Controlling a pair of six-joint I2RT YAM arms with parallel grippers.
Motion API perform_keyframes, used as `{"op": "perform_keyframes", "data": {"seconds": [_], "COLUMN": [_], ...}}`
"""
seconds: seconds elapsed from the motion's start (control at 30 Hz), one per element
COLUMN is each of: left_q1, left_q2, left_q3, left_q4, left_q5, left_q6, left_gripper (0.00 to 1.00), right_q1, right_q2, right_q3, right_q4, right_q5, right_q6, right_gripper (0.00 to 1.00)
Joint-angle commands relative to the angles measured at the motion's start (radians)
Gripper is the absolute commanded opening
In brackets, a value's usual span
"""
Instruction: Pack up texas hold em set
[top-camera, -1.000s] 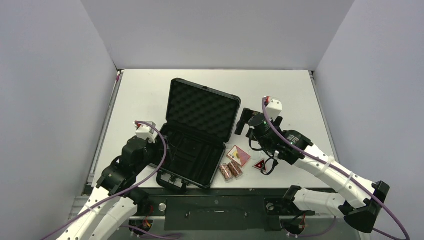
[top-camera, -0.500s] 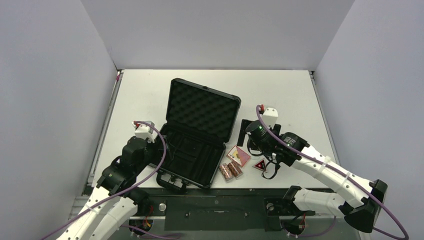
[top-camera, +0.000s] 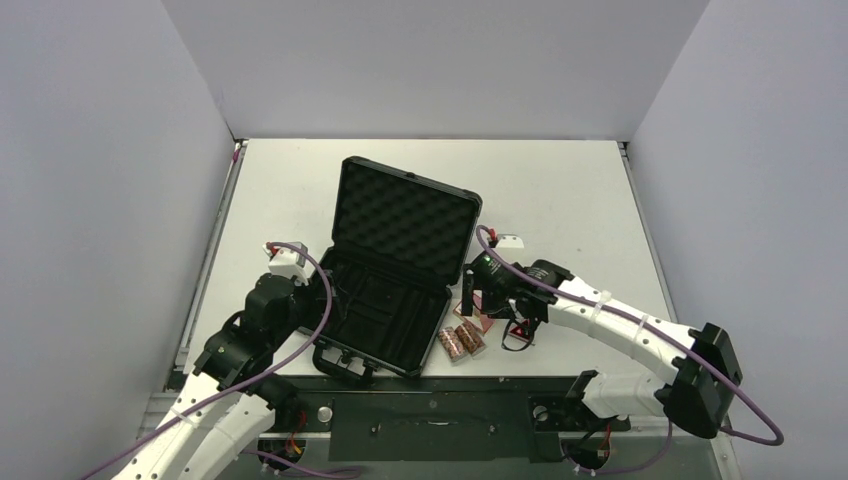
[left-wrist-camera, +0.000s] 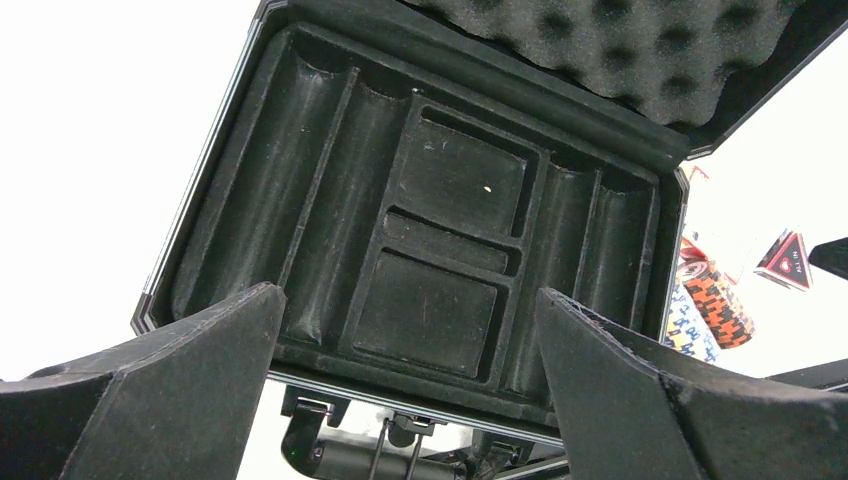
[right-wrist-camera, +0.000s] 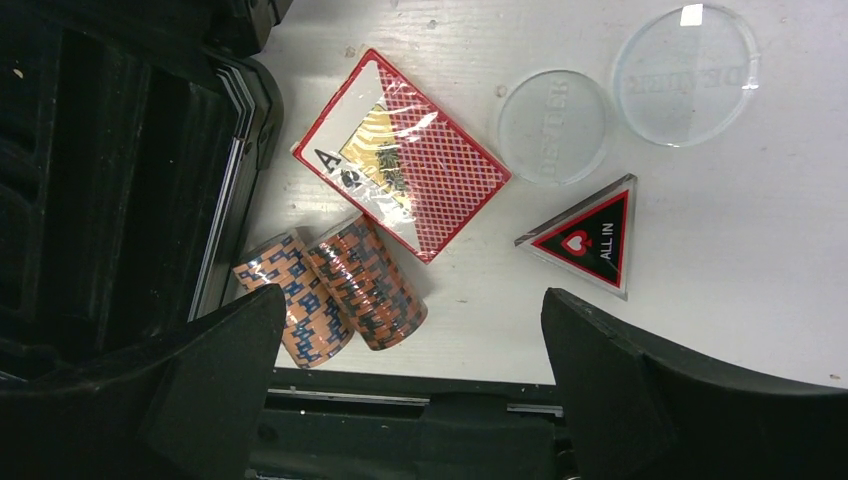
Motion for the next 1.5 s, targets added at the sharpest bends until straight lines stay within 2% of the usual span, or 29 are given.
{"op": "perform_keyframes", "data": {"seconds": [0.0, 0.2, 0.47, 0.87, 1.47], "left_q1": [0.0, 0.002, 0.015, 0.036, 0.041], "left_q2": [-0.004, 0.002, 0.013, 0.005, 0.0], "left_q3": [0.036, 0.038, 0.042, 0.041, 0.041], "left_q4": [0.006, 0.004, 0.002, 0.004, 0.003], "left_q5": [-0.022, -0.027, -0.027, -0.018, -0.023], "left_q6": [-0.008, -0.009, -0.008, -0.003, -0.005], "left_gripper": [0.96, 0.96, 0.96, 0.96, 0.96], "right_q1": [0.008, 0.011, 0.039, 0.044, 0.043], "right_q2": [0.035, 0.054, 0.096, 0.148, 0.257], "right_q3": [0.054, 0.013, -0.067, -0.105, -0.128], "right_q4": [0.013, 0.052, 0.121, 0.178, 0.221], "right_q5": [-0.027, -0.125, -0.263, -0.246, -0.207], "right_q6": [-0.022, -0.068, -0.122, -0.128, -0.168], "right_gripper": [0.95, 0.89, 0.73, 0.55, 0.49]}}
